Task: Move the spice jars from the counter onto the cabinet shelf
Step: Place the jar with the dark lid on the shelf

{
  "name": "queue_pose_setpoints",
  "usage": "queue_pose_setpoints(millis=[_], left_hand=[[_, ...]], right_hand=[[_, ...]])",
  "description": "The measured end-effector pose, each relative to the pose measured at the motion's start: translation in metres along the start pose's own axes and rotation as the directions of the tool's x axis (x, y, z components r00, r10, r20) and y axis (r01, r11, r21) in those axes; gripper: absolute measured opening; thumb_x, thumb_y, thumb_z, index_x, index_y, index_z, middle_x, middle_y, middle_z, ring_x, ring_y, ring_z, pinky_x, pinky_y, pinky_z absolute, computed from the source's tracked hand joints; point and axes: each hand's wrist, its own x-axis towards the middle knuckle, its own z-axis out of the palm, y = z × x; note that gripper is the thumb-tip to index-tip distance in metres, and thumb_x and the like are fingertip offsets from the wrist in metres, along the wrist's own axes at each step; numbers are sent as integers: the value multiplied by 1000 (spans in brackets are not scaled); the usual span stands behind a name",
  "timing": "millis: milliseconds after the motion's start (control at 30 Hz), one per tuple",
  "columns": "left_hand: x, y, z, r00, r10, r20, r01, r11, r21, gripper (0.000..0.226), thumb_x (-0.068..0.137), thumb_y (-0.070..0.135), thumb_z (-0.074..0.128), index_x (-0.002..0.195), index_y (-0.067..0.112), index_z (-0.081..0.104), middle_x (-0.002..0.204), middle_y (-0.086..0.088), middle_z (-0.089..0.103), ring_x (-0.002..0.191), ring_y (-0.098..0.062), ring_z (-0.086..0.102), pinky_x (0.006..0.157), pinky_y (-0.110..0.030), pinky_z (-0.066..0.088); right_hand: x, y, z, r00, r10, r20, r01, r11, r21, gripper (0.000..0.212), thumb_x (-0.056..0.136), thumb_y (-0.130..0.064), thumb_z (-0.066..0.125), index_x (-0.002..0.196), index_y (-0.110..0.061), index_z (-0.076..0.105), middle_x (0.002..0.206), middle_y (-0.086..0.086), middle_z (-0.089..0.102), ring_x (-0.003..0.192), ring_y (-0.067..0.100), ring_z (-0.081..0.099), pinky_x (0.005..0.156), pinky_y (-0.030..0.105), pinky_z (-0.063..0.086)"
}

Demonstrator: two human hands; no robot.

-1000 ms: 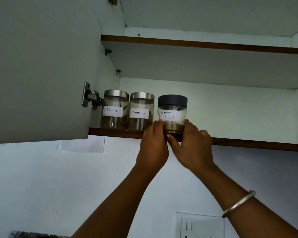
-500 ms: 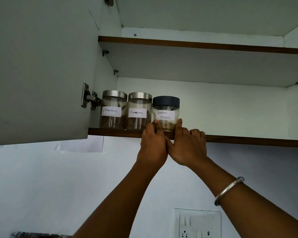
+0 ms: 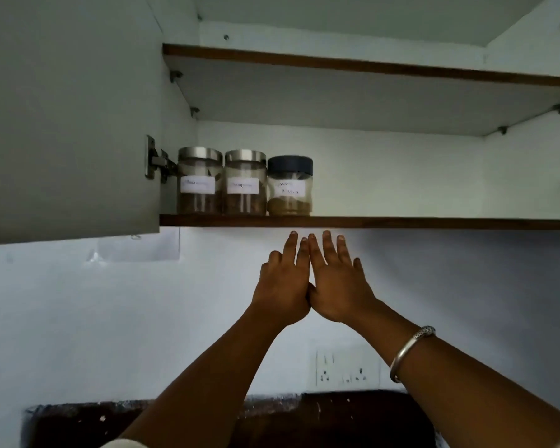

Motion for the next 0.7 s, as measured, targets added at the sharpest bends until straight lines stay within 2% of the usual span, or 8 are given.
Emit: queue_pose_setpoints(millis=[167, 300, 400, 500, 600, 700], left_hand=[[-45, 38, 36, 977, 101, 190, -77, 988, -133, 83, 87, 21, 53, 150, 14, -1, 157, -12, -2, 137, -35, 22, 108, -43, 30], [-80, 90, 69, 930, 203, 306, -139, 966, -218, 86, 86, 26, 56, 150, 16, 0, 157, -10, -1, 139, -33, 20, 109, -43, 29], [-106, 138, 100, 890, 272, 365, -170, 943, -287, 85, 82, 27, 53, 150, 18, 4, 156, -13, 6, 136, -36, 23, 108, -48, 32], [-132, 200, 144, 830, 329, 450, -180, 922, -342, 89, 72, 36, 50, 149, 13, 11, 151, -16, 19, 134, -38, 28, 105, -52, 36], [-163, 265, 174, 750, 365, 552, -107, 890, -443, 86, 78, 28, 63, 148, 10, 15, 148, -14, 24, 132, -36, 31, 109, -45, 31], [-189, 339, 200, 631, 442, 637, -81, 855, -513, 83, 80, 40, 49, 148, 7, 14, 152, -14, 20, 138, -31, 24, 114, -37, 18]], right_hand=[[-63, 35, 22, 987, 77, 143, -74, 997, -22, 80, 95, -41, 43, 150, -19, -11, 158, 6, -17, 144, 30, -19, 116, 50, 7], [-128, 84, 44, 954, 175, 245, -174, 984, -27, 79, 94, -45, 44, 150, -21, -7, 159, 6, -11, 145, 30, -16, 116, 51, 9], [-181, 127, 62, 919, 227, 323, -242, 970, 9, 78, 93, -43, 44, 151, -19, -3, 159, 9, -6, 145, 32, -14, 117, 54, 12], [-236, 177, 79, 874, 278, 398, -300, 954, -7, 78, 93, -44, 45, 151, -16, 1, 159, 10, -1, 145, 35, -10, 115, 56, 17], [-295, 233, 103, 824, 328, 461, -331, 940, -77, 75, 93, -50, 41, 151, -18, 4, 159, 11, 0, 145, 37, -8, 114, 58, 17], [-359, 292, 120, 763, 381, 521, -365, 920, -138, 76, 93, -52, 39, 151, -18, 4, 159, 12, 1, 144, 40, -7, 112, 62, 17]])
